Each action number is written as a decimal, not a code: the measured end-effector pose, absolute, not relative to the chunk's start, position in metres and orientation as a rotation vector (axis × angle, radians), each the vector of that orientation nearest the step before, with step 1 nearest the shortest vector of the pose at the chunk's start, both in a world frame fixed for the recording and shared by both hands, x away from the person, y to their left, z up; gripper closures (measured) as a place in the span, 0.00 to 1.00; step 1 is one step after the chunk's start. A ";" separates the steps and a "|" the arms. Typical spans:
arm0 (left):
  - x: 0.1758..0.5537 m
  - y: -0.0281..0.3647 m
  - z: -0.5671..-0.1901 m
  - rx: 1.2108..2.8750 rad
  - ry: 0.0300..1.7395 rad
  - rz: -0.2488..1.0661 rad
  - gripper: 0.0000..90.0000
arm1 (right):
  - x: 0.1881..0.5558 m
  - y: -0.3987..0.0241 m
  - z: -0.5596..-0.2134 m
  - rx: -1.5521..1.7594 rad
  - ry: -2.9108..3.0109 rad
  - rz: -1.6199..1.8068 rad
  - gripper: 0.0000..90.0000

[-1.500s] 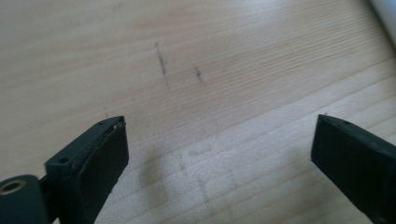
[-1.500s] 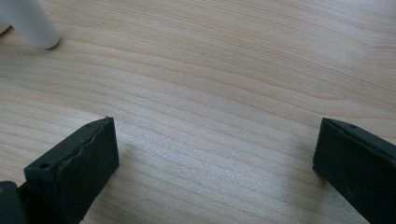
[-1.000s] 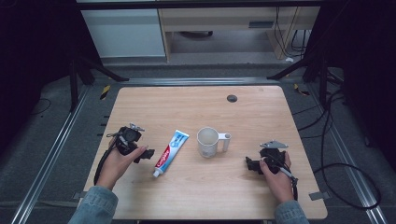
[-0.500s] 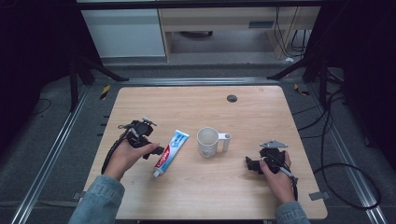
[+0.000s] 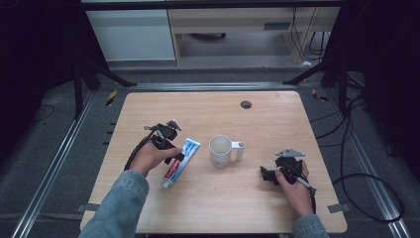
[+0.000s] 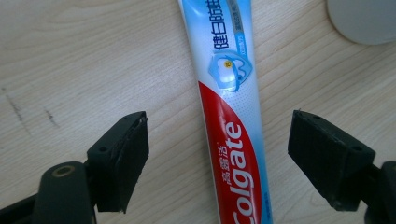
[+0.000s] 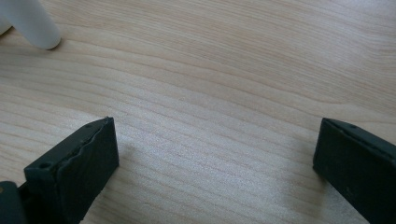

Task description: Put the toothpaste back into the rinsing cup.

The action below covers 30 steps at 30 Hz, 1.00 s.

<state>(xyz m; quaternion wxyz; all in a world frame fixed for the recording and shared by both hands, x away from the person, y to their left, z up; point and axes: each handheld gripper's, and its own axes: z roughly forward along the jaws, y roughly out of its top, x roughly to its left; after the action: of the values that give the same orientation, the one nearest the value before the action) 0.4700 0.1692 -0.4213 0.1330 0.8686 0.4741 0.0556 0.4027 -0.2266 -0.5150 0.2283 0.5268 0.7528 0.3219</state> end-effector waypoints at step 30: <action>0.496 0.136 -0.458 2.626 1.441 0.114 0.47 | 0.403 -0.227 -0.515 1.435 2.082 0.880 0.00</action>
<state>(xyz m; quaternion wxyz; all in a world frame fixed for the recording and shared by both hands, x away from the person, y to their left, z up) 0.4958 0.1357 -0.4584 0.0722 0.8738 0.4794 0.0379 0.4032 -0.2274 -0.5152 0.2298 0.5216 0.7569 0.3198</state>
